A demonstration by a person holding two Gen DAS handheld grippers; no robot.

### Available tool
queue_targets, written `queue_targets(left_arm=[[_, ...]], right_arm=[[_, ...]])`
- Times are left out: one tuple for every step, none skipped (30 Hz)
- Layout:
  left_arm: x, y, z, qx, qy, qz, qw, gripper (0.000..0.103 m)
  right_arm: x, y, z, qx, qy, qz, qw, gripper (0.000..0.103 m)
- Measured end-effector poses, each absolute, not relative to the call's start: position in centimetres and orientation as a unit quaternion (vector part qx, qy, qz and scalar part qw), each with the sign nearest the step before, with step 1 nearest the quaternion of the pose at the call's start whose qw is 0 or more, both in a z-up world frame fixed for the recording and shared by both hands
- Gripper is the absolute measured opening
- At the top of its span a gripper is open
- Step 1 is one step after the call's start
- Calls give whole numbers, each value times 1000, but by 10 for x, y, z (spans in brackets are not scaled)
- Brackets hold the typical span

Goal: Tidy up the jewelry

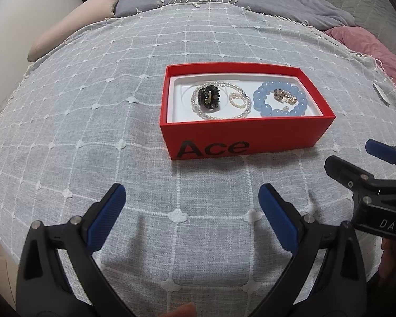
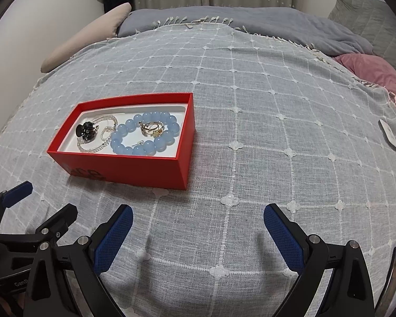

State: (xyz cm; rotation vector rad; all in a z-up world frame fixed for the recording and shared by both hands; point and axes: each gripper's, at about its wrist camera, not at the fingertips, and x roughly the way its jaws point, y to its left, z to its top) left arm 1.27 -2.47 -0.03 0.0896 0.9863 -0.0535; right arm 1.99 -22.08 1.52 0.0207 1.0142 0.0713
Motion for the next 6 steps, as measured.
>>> queue_targets(left_arm=[[13, -24, -1, 43, 474, -26, 879, 101], [13, -23, -1, 43, 474, -26, 879, 101], [13, -23, -1, 44, 474, -26, 879, 101], [13, -22, -1, 45, 473, -25, 879, 101], [13, -21, -2, 47, 473, -25, 879, 101], [13, -22, -4, 48, 474, -27, 879, 101]], right_arm=[[19, -220, 14, 9, 487, 34, 873, 100], [19, -220, 13, 7, 487, 34, 873, 100], [19, -219, 13, 6, 488, 33, 872, 100], [18, -219, 12, 5, 487, 32, 873, 100], [18, -218, 11, 4, 488, 31, 873, 100], [19, -218, 9, 2, 488, 29, 872, 100]])
